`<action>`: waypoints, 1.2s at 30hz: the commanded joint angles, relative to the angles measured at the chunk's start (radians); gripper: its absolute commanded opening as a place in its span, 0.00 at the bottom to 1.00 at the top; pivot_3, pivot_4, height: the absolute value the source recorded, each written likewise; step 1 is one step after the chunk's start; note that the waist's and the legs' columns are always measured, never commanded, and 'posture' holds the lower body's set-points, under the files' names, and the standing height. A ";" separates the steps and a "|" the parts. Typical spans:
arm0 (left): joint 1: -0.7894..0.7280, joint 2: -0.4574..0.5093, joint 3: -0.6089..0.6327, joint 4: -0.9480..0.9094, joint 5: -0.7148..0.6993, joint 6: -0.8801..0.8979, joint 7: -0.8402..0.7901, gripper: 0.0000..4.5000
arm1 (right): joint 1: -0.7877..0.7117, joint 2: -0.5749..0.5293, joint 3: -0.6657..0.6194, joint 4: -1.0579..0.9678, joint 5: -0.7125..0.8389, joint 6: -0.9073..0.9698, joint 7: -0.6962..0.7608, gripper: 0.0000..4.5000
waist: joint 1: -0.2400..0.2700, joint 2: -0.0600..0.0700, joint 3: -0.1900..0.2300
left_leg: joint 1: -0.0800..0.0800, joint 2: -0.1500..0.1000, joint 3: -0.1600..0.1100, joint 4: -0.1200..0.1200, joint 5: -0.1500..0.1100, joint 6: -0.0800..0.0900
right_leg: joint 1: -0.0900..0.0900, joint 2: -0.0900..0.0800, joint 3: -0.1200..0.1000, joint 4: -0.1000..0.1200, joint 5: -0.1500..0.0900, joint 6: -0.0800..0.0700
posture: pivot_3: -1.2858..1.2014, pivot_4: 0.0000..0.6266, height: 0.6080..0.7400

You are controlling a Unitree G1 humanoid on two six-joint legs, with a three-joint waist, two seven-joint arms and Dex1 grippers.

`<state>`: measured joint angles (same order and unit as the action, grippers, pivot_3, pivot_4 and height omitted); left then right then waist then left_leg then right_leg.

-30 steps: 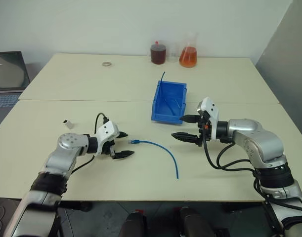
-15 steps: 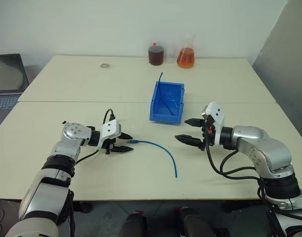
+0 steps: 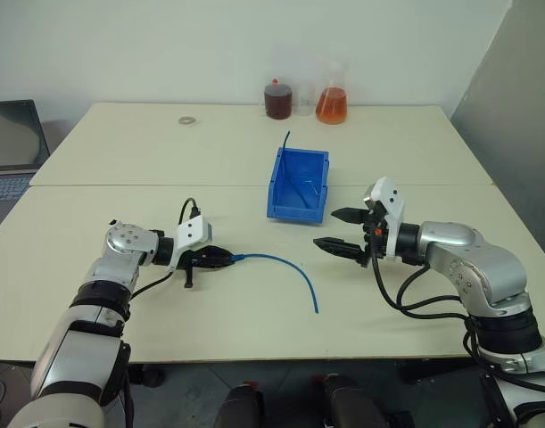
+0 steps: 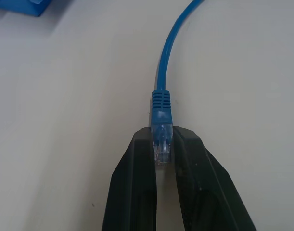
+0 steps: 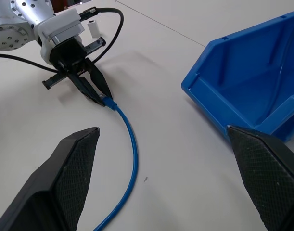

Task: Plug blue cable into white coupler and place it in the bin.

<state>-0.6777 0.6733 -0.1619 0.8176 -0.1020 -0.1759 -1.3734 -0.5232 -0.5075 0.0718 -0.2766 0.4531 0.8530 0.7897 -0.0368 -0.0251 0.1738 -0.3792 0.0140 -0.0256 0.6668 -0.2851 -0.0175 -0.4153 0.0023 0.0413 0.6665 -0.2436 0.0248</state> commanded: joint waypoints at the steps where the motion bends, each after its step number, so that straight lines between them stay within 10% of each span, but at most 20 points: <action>1: 0.098 -0.029 0.072 -0.405 -0.159 0.423 0.112 0.05 | -0.020 0.050 -0.034 -0.087 0.067 0.059 -0.063 1.00 | 0.001 0.000 0.000 | -0.001 0.001 0.000 0.000 0.000 0.000 | -0.001 0.000 0.000 0.000 0.000 0.000 | 0.52 0.24 1.00; 11: 0.132 -0.312 0.350 -1.191 -0.561 1.179 0.750 0.05 | -0.062 0.136 -0.205 -0.204 0.450 0.333 -0.135 1.00 | 0.012 -0.002 0.001 | -0.018 -0.005 -0.011 0.014 0.000 -0.001 | -0.007 -0.016 -0.004 0.007 0.002 -0.001 | 0.52 0.24 1.00; 22: 0.111 -0.356 0.418 -1.279 -0.868 1.350 0.845 0.05 | -0.152 0.114 -0.199 0.002 0.467 0.296 -0.127 1.00 | 0.002 -0.002 0.001 | -0.010 -0.002 -0.003 0.012 0.000 -0.001 | -0.005 -0.005 -0.001 0.009 0.000 0.002 | 0.52 0.24 1.00; 36: 0.100 -0.269 0.352 -1.218 -0.928 1.309 0.811 0.05 | -0.227 0.136 -0.294 0.104 0.748 0.451 -0.177 1.00 | 0.004 -0.001 0.002 | -0.010 -0.003 -0.001 0.012 0.000 -0.001 | -0.005 -0.006 0.001 0.008 0.002 -0.001 | 0.52 0.24 1.00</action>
<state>-0.5600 0.3983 0.1874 -0.3946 -1.0117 1.1609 -0.5572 -0.7343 -0.3692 -0.1975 -0.1509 1.1501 1.2981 0.6191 -0.0326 -0.0263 0.1755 -0.3894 0.0113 -0.0268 0.6785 -0.2856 -0.0183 -0.4206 -0.0032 0.0419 0.6740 -0.2425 0.0247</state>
